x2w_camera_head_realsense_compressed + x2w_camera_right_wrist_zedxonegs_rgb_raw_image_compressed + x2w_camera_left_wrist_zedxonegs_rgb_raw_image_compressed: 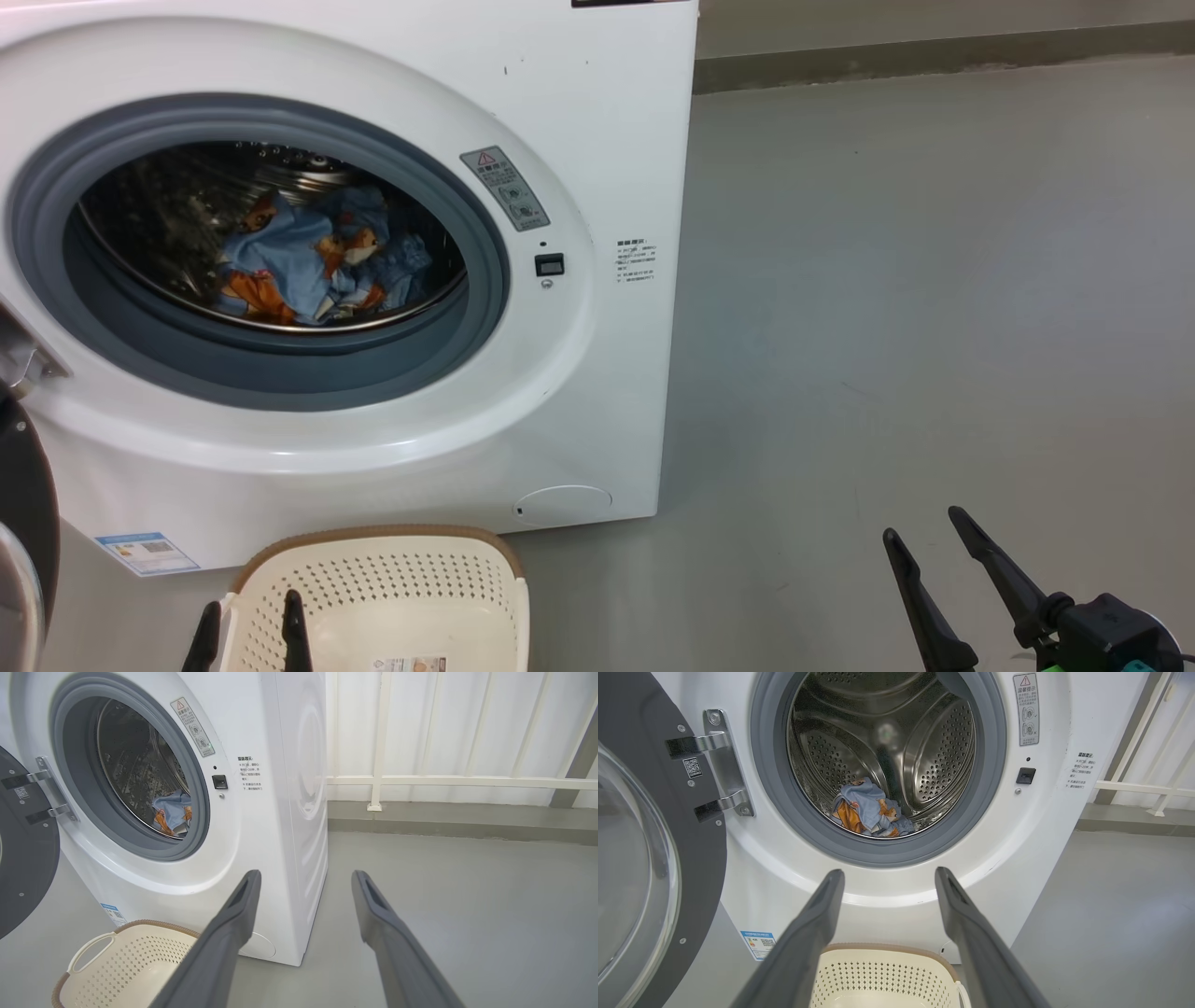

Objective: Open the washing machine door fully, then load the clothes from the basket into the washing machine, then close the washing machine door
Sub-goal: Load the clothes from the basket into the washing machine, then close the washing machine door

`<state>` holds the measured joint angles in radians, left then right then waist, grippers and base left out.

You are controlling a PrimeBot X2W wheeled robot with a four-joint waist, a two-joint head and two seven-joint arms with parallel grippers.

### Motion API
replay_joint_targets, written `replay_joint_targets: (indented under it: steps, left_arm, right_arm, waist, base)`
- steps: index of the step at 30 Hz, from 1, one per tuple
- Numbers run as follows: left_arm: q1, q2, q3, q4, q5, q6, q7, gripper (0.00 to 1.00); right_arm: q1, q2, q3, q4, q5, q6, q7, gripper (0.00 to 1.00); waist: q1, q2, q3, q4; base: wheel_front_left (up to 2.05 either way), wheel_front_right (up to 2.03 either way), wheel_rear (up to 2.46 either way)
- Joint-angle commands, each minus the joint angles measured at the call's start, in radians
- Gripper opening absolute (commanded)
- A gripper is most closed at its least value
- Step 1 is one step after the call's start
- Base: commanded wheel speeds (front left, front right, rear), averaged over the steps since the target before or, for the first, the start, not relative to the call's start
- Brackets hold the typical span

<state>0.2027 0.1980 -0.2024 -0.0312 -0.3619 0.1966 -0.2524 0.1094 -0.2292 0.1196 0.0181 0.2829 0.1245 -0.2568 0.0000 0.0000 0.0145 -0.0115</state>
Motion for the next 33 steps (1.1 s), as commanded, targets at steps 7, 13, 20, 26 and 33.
replay_joint_targets:
  steps: [7, 13, 20, 26, 33]
  left_arm:
    - [-0.026, -0.001, 0.040, -0.006, 0.013, -0.010, -0.009, 1.00]
    - [-0.028, -0.004, 0.039, -0.005, 0.017, -0.014, -0.009, 1.00]
    - [-0.030, -0.005, 0.041, -0.003, 0.024, -0.017, -0.009, 1.00]
    - [-0.033, -0.006, 0.041, 0.002, 0.029, -0.018, -0.009, 1.00]
    - [-0.035, -0.010, 0.040, 0.007, 0.027, -0.016, -0.009, 1.00]
  right_arm:
    - [0.003, -0.015, 0.020, -0.018, -0.011, 0.006, -0.005, 1.00]
    - [0.002, -0.014, 0.021, -0.018, -0.010, 0.006, -0.005, 1.00]
    - [0.002, -0.013, 0.020, -0.016, -0.010, 0.006, -0.005, 1.00]
    - [0.002, -0.013, 0.018, -0.016, -0.010, 0.006, -0.005, 1.00]
    - [0.003, -0.011, 0.018, -0.019, -0.011, 0.006, -0.005, 1.00]
  waist:
    - [0.0000, 0.0000, -0.008, 0.000]
    - [0.0000, 0.0000, -0.008, -0.003]
    - [0.0000, 0.0000, -0.006, -0.005]
    - [0.0000, 0.0000, -0.007, -0.002]
    - [0.0000, 0.0000, -0.006, 0.003]
  base:
    - [0.00, 0.00, 0.00]
    - [0.00, 0.00, 0.00]
    - [0.00, 0.00, 0.00]
    - [-0.08, 0.08, 0.00]
    - [-0.86, 0.82, 0.04]
